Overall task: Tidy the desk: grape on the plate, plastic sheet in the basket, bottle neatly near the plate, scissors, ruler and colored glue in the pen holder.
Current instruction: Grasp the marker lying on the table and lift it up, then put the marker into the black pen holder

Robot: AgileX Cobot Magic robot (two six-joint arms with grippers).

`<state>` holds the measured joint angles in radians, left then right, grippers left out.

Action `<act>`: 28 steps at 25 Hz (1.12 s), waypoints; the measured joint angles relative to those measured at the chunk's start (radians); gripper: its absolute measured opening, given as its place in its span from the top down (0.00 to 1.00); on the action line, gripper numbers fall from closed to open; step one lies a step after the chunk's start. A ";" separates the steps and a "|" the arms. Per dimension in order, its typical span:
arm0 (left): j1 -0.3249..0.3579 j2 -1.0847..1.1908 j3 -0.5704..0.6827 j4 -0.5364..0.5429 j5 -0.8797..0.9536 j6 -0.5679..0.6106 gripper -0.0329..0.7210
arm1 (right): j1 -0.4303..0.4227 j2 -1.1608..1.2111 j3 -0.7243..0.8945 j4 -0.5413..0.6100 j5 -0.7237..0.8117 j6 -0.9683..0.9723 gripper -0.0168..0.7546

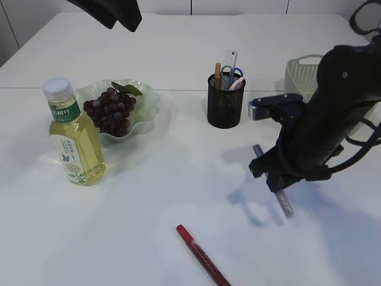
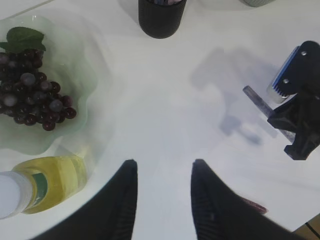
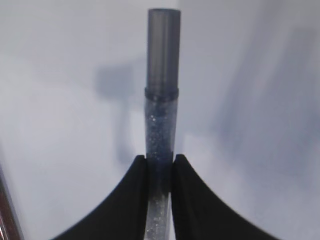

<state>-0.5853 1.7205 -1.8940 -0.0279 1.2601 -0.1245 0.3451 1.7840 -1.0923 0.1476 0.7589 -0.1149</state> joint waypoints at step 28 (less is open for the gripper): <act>0.000 0.000 0.000 0.036 0.000 0.000 0.64 | 0.000 0.088 -0.271 -0.006 -0.929 -0.025 0.81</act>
<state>-0.5853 1.7205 -1.8940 0.0080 1.2601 -0.1245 0.3451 1.8723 -1.3633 0.1418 -0.1698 -0.1398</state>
